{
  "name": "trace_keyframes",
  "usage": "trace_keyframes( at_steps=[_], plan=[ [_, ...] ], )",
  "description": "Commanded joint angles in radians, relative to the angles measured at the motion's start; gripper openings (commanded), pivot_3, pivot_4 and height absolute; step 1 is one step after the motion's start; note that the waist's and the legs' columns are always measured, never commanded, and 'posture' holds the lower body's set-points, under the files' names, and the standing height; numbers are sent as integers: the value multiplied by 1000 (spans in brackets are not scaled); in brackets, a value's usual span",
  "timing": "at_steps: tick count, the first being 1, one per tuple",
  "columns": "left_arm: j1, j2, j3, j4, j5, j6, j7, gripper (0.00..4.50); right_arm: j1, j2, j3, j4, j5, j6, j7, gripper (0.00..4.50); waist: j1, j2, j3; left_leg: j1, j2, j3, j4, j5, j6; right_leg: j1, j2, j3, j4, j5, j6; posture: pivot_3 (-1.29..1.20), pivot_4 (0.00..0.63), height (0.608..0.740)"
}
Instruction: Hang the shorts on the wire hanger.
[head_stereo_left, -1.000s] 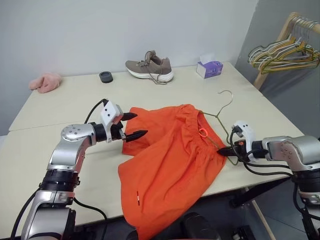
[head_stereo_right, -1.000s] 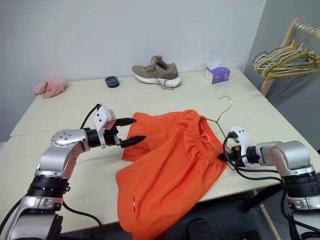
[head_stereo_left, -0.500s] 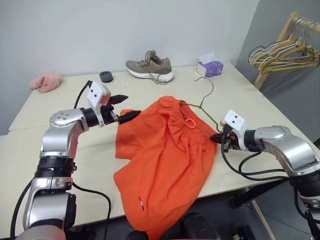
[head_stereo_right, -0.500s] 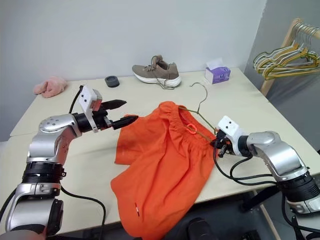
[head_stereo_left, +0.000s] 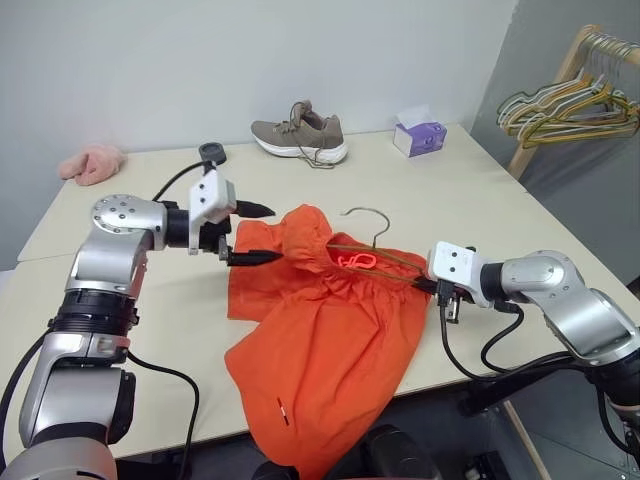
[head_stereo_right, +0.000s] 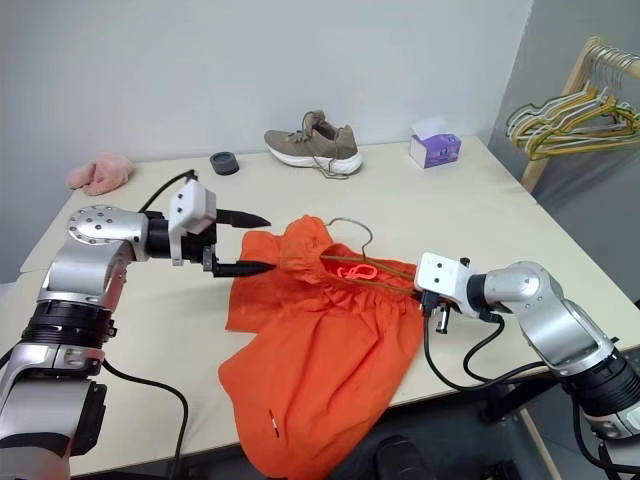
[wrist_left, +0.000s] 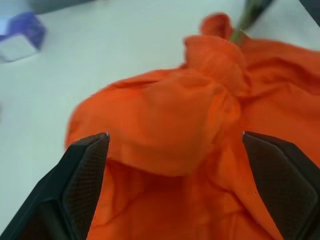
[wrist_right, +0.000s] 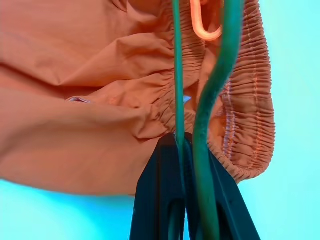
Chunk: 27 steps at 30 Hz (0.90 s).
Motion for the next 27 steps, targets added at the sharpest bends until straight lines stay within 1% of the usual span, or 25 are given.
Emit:
trace_keyframes(
  at_steps=[1, 5, 9, 12, 14, 16, 20, 27],
  plan=[
    [-25, -2, -13, 18, 34, -74, -9, 4466, -13, -4, -10, -62, -22, -26, 22, 0, 0, 0, 0, 0, 0, 0, 0, 0, 0, 0, 0, 0, 0, 0, 0, -273, 23, 740],
    [8, -10, -47, -11, 38, -85, -53, 4466, -38, 15, -15, -92, -20, -6, 40, 0, -2, 0, 0, 0, 0, 0, 0, 0, 0, 0, 0, 0, 1, 0, 0, -277, 25, 740],
    [7, -24, -73, 16, 76, -129, -42, 4466, -56, 34, -15, -109, -22, -9, 52, 0, -1, 0, 0, 0, 0, 0, 1, 0, 0, 0, 0, 0, 1, 0, 0, -277, 24, 740],
    [5, -42, -75, 16, 75, -126, -46, 4466, -69, 46, -11, -119, -25, -8, 60, 0, -1, 0, 0, 0, 0, 0, 1, 0, 0, 0, 0, 0, 1, 0, 0, -279, 24, 740],
    [5, -49, -72, 12, 72, -117, -45, 4075, -71, 49, -8, -121, -31, -13, 67, 0, -1, 0, 0, 0, 0, -1, 1, 0, 0, 0, 0, 0, 1, 0, 0, -279, 24, 740],
    [8, -50, -71, 3, 68, -102, -53, 3572, -73, 52, -4, -123, -37, -20, 71, 0, -2, 0, 0, 0, 0, -1, 1, 0, 0, 0, 0, 0, 1, 0, 0, -277, 23, 740],
    [18, -47, -69, -15, 62, -87, -63, 2294, -77, 54, 6, -118, -52, -43, 77, 0, -2, 0, 0, 0, 0, -1, 1, 0, 0, 0, 0, -1, 1, 0, 0, -272, 20, 740],
    [40, -47, -68, -53, 59, -62, -68, 48, -81, 56, 25, -83, -101, -135, 92, 0, -2, 0, -1, 0, 0, -1, 2, 0, 0, 1, 0, -1, 2, 0, 0, -269, 18, 740]
  ],
)
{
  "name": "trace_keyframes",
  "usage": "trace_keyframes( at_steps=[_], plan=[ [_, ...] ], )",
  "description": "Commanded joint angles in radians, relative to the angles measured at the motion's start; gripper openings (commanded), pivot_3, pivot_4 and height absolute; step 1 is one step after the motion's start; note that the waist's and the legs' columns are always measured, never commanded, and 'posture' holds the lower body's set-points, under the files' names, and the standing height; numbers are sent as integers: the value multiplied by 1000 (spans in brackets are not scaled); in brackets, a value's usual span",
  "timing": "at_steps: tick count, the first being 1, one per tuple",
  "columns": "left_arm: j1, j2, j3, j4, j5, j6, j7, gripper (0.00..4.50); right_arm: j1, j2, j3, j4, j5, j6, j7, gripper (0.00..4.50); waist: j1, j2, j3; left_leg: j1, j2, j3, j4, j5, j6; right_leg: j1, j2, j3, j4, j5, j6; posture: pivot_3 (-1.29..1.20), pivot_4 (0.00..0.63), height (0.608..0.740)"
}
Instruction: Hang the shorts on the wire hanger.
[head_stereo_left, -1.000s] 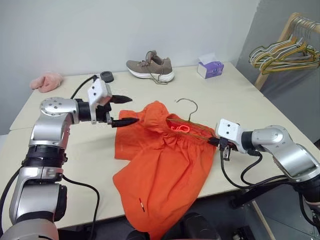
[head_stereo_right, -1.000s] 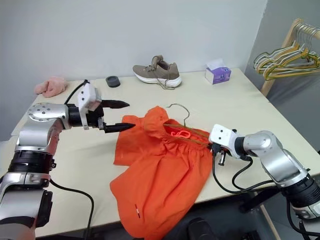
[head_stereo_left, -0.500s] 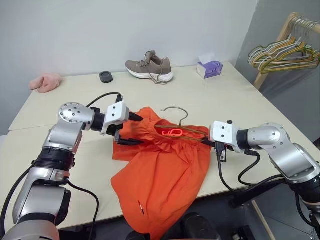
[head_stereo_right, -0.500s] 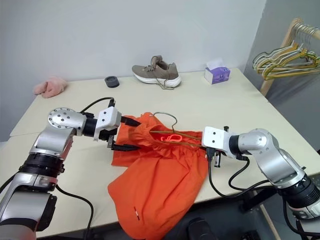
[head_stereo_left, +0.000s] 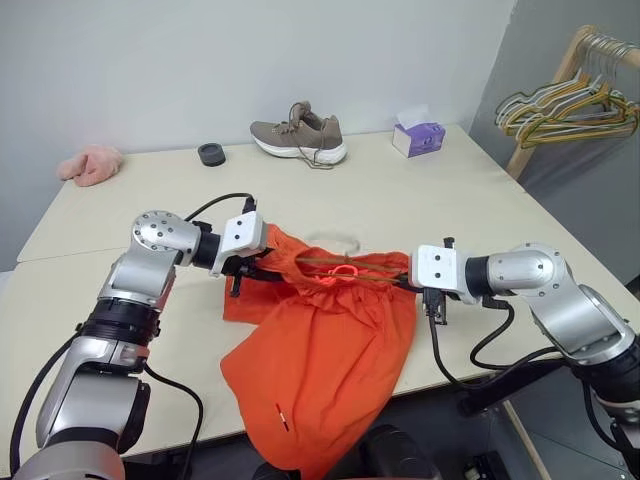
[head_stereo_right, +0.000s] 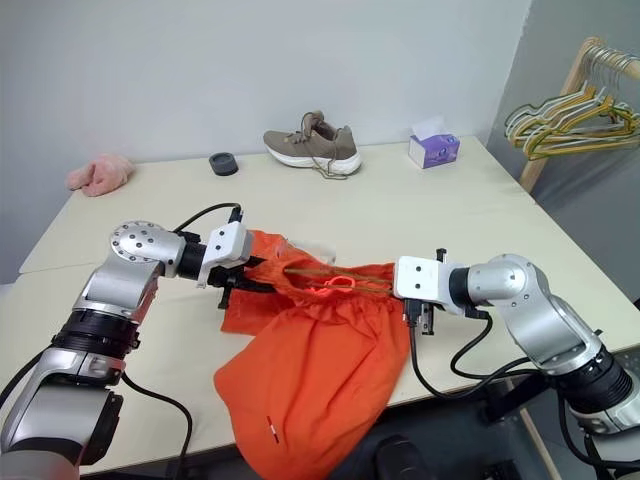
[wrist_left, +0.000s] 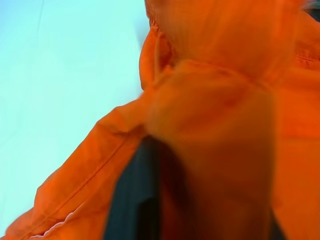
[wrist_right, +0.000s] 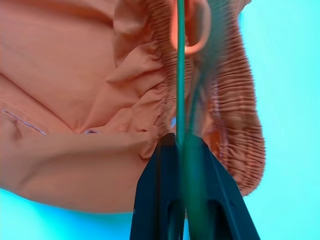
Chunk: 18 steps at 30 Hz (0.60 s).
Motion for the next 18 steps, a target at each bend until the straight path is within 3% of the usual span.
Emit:
trace_keyframes(
  at_steps=[1, 4, 8, 14, 18],
  plan=[
    [-2, 3, 8, -46, -14, 8, -2, 48, -26, 3, 1, -2, -26, -63, 17, 0, 0, 0, 0, 0, 0, 0, 0, 0, 0, 0, 0, 0, 0, 0, 0, -269, 18, 740],
    [11, 4, 8, -60, -14, 21, -7, 48, -24, -14, -12, 31, -31, -104, 42, 0, 1, 0, -1, 0, 0, 0, 0, 0, 0, 0, 0, 0, 0, 0, 0, -270, 19, 740],
    [21, 9, 13, -59, -9, 31, 3, 0, -19, -65, -64, 88, -24, -136, 67, 1018, 1, 0, -1, 0, 0, 0, 1, 0, 0, 1, 0, 0, 0, 0, 0, -269, 19, 740],
    [31, 6, 36, -51, -21, 71, 48, 0, 28, -144, -201, 161, 19, -88, 62, 3124, 1, 0, -1, 0, 0, 0, 1, 0, 0, 1, -1, 0, 0, 0, 0, -273, 24, 740],
    [37, 4, 70, -68, -62, 147, 78, 0, 138, -70, -315, 130, 109, 74, -21, 4481, 2, -1, -1, 0, 0, -1, 1, 0, 0, 2, -1, -1, 0, 0, 0, -277, 26, 740]
  ],
)
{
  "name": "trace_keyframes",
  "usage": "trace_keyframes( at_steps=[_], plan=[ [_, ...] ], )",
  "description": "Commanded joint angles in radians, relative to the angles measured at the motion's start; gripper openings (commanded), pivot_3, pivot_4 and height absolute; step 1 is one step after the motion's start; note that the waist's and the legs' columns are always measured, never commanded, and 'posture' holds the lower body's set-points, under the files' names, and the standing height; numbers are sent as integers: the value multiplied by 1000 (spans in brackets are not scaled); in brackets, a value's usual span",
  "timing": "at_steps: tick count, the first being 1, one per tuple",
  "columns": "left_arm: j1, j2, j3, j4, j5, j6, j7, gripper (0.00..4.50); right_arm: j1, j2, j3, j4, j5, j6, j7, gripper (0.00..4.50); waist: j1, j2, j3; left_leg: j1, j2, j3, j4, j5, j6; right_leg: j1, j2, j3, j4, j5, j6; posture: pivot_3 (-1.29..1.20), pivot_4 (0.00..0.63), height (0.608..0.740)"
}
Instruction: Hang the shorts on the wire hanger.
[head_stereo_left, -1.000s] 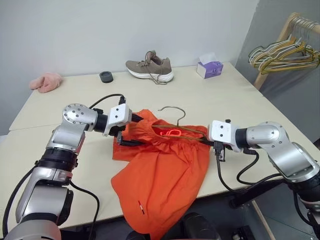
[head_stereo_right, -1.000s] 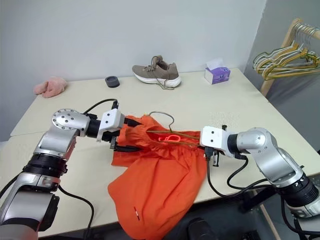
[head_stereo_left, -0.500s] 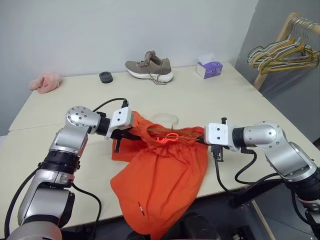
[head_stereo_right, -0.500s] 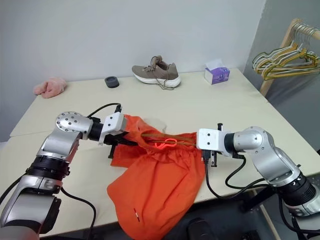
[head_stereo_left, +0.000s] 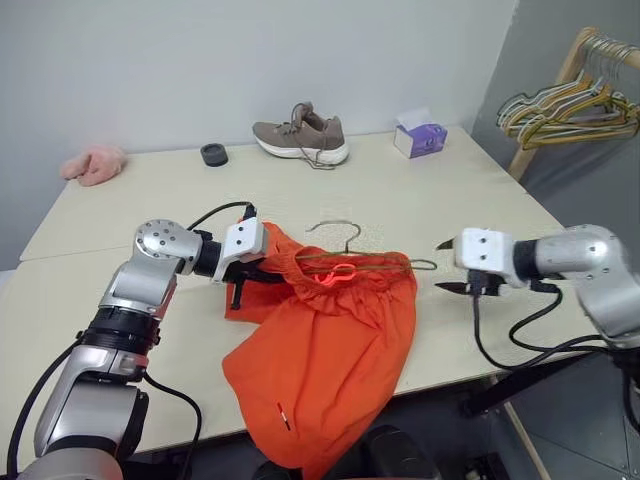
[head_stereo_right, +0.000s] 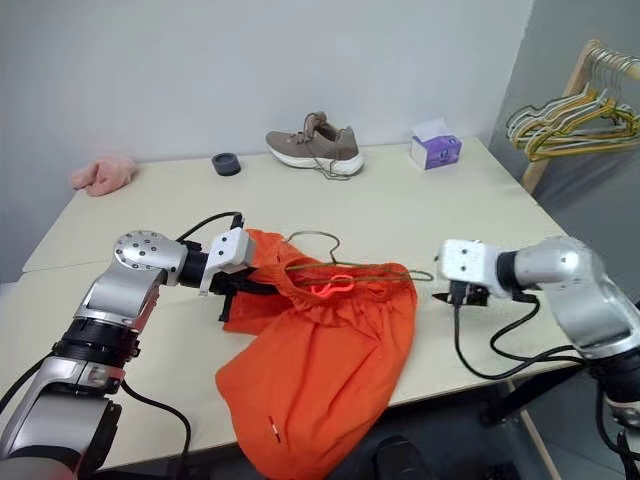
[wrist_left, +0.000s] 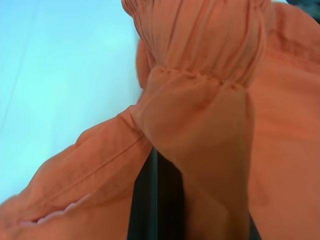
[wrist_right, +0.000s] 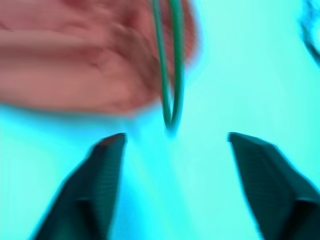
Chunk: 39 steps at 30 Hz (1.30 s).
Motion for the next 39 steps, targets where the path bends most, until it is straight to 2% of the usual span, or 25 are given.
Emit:
trace_keyframes(
  at_steps=[1, 8, 16, 19, 25, 30, 35, 39],
  plan=[
    [-6, 6, 53, -35, -52, 54, 25, 0, 55, 90, -82, -65, 101, 145, -77, 4481, -3, 0, -1, 0, 0, -1, 0, 0, 0, 0, 0, -1, 0, 0, 0, -280, 26, 740],
    [-9, 25, 83, -56, -98, 148, 24, 0, 65, 360, -88, -56, 156, 316, -282, 4481, -25, 0, -1, 1, 1, 0, 10, 0, 0, -1, 2, 1, 13, 0, 1, -284, 27, 740],
    [-5, 31, 83, -80, -113, 182, 33, 0, 2, 453, -29, 23, 215, 386, -281, 4481, -27, 0, -1, 1, 0, 0, 12, 0, 0, 0, 1, 2, 13, -1, 1, -271, 26, 740],
    [2, 35, 83, -90, -116, 188, 36, 0, -10, 464, -18, 30, 226, 384, -275, 3864, -26, 0, -1, 1, 0, 0, 12, 0, 0, -1, 1, 1, 13, 0, 1, -265, 26, 740],
    [18, 51, 89, -101, -125, 201, 33, 0, -1, 471, -30, 7, 258, 386, -281, 1737, -25, 0, -1, 0, 0, 0, 12, 0, 0, -1, 1, 2, 13, -1, 1, -263, 29, 740],
    [30, 78, 99, -115, -159, 251, 0, 0, 11, 469, -99, -11, 330, 433, -288, 44, -25, 0, -1, 0, 0, 0, 12, 0, 0, -1, 1, 2, 13, -1, 2, -265, 31, 740],
    [35, 125, 110, -154, -232, 354, -74, 0, 22, 459, -196, -21, 431, 530, -304, 44, -25, 0, -1, 0, 0, 0, 11, 0, 0, -1, 1, 2, 13, -2, 3, -267, 33, 740],
    [47, 177, 92, -154, -228, 356, -131, 0, 29, 440, -263, -25, 508, 610, -314, 44, -25, 0, -1, 0, 0, 1, 11, 0, 0, -1, 2, 2, 13, -2, 4, -267, 33, 740]
  ],
)
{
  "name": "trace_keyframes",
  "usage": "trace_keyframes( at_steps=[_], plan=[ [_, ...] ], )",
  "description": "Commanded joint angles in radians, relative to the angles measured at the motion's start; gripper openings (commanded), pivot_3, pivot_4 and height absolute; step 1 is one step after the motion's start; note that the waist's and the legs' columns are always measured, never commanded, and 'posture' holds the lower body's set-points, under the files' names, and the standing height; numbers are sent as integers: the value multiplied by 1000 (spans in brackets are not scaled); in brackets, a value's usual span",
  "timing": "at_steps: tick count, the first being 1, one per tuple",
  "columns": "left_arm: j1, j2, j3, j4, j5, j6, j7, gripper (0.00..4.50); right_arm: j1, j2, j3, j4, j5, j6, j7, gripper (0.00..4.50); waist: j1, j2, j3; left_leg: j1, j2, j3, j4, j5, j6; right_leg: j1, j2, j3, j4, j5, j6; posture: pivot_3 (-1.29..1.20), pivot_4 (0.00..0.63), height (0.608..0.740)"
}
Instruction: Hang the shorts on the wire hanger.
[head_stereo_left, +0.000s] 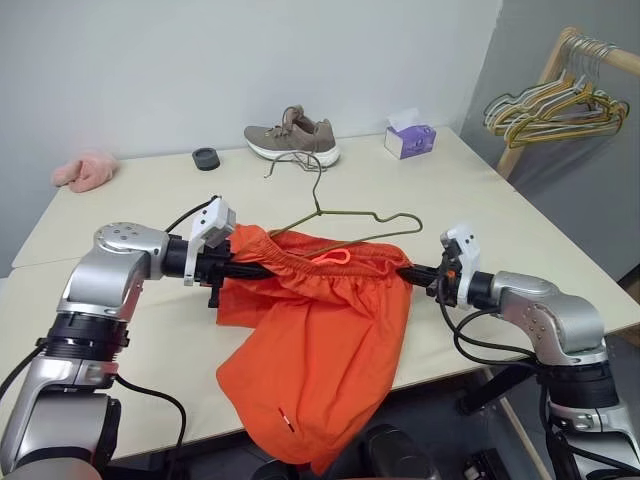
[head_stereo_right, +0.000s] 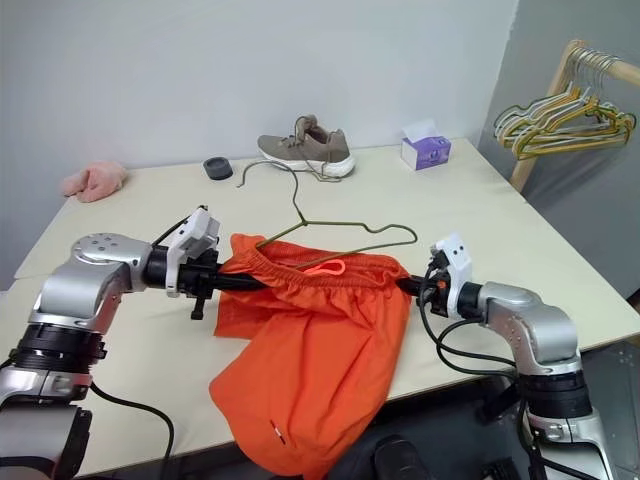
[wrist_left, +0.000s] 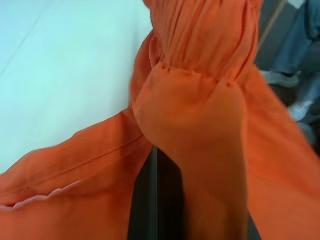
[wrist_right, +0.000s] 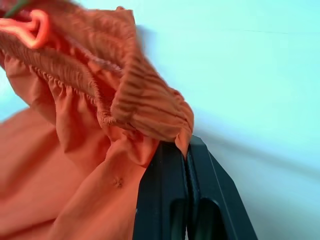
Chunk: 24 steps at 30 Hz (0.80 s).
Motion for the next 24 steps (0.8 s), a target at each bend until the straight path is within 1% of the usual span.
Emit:
trace_keyframes(
  at_steps=[1, 7, 12, 17, 24],
  plan=[
    [-1, 46, 19, -13, -15, 1, -47, 0, -2, -27, -84, -32, 73, 65, -16, 44, 0, 0, 0, 0, 0, 0, 0, 0, 0, 0, 0, 0, 0, 0, 0, -267, 33, 740],
    [-21, 70, -4, 37, 38, -66, -68, 0, 0, -57, -117, -35, 126, 105, -32, 44, 3, 0, 0, 0, 0, 1, 0, 0, 0, 0, 0, 1, -1, 0, 1, -267, 33, 740],
    [-31, 82, -17, 65, 56, -100, -95, 0, 6, -59, -136, -45, 169, 133, -60, 44, 3, 0, 0, 0, 0, 1, 0, 0, 0, 0, 0, 1, -1, -1, 1, -270, 33, 740],
    [-26, 98, -18, 63, 11, -120, -100, 0, 6, -62, -135, -37, 192, 142, -88, 44, 3, 0, 0, -1, 0, 2, -1, 0, 0, -1, 0, 1, -1, -1, 1, -269, 28, 740],
    [-13, 100, -5, 25, -69, -79, -100, 0, 7, -52, -102, -17, 191, 142, -114, 44, 7, 0, 0, -1, 0, 2, -1, 0, 0, -1, 0, 1, -1, -1, 1, -263, 24, 740]
  ],
)
